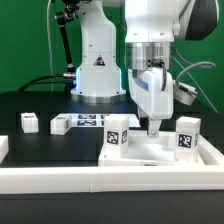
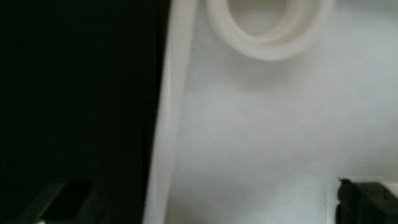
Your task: Assemble square table
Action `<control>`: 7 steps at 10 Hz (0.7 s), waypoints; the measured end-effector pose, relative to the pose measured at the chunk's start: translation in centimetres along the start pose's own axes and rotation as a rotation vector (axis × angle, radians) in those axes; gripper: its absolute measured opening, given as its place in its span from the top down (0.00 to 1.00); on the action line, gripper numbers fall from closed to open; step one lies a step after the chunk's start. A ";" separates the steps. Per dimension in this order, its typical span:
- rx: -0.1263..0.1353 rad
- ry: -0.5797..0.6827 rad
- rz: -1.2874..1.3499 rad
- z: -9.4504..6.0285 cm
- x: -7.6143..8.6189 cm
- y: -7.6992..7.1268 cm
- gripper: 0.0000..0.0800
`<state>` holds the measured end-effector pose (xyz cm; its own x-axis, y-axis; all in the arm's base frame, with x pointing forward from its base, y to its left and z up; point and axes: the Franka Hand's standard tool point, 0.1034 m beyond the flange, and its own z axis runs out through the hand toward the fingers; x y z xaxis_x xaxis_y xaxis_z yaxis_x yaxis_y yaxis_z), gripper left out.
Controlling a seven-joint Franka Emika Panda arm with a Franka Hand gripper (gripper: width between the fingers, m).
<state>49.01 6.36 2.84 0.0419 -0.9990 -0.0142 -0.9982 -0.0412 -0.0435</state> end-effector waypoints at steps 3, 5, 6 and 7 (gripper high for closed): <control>-0.026 0.017 -0.009 1.5 0.1 1.4 0.19; -0.028 0.020 -0.022 1.6 0.4 1.4 0.19; -0.028 0.021 -0.034 1.6 0.7 1.4 0.36; -0.030 0.022 -0.043 1.7 1.0 1.4 0.54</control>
Offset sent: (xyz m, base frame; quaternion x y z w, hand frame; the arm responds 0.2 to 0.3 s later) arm -0.0027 -0.0039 -0.0092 0.0035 0.0082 0.0076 0.9999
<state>47.69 5.34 1.06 0.0841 -0.9964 0.0092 -0.9964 -0.0842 -0.0134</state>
